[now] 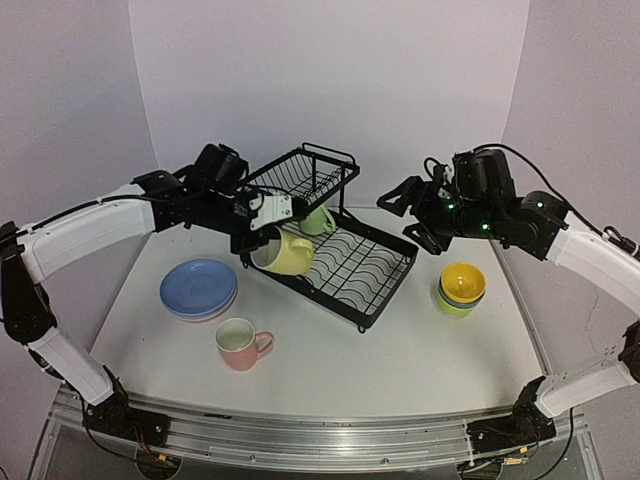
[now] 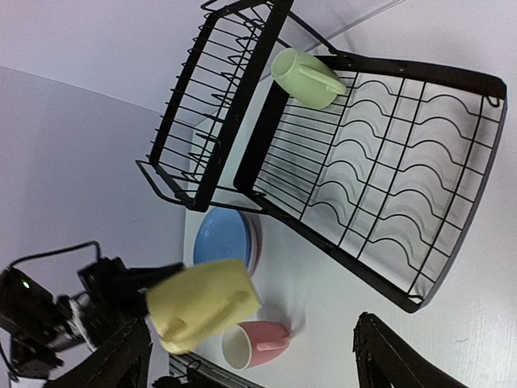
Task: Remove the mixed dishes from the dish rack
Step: Place the cup at the center of the board.
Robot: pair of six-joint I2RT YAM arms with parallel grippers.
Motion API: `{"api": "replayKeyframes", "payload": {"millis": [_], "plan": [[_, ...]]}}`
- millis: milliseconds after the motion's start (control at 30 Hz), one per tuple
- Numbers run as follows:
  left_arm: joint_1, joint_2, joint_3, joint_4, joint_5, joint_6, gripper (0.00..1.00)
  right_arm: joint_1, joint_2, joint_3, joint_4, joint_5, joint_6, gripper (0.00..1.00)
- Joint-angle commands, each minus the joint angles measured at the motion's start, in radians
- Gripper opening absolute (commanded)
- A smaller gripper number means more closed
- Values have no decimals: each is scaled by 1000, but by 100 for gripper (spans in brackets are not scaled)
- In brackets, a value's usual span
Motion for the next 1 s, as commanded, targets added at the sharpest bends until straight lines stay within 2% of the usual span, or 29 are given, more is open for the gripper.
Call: {"api": "replayKeyframes", "payload": {"millis": [0,100,167,300,367,567,667,767,967], "plan": [[107,-128,105,-226,-9,-170,0,0,13,62,-86,47,-139,83],[143,-206,47,-327,-55,-179,0,0,40,69,-98,68,-282,83],[208,-235,24,-392,-82,-192,0,0,65,75,-96,76,-408,84],[449,-234,27,-497,-61,-192,0,-7,149,131,-92,15,-642,88],[615,-215,34,-532,-26,-186,0,-15,195,163,-88,-36,-715,89],[966,-134,23,-673,70,-188,0,-78,290,183,-30,-211,-795,89],[1070,-104,-25,-698,63,-194,0,-144,325,144,43,-304,-794,88],[1153,-89,-98,-648,45,-197,0,-197,363,103,173,-365,-809,88],[1177,-35,-249,-475,-19,-253,0,-211,465,47,430,-391,-909,88]]}}
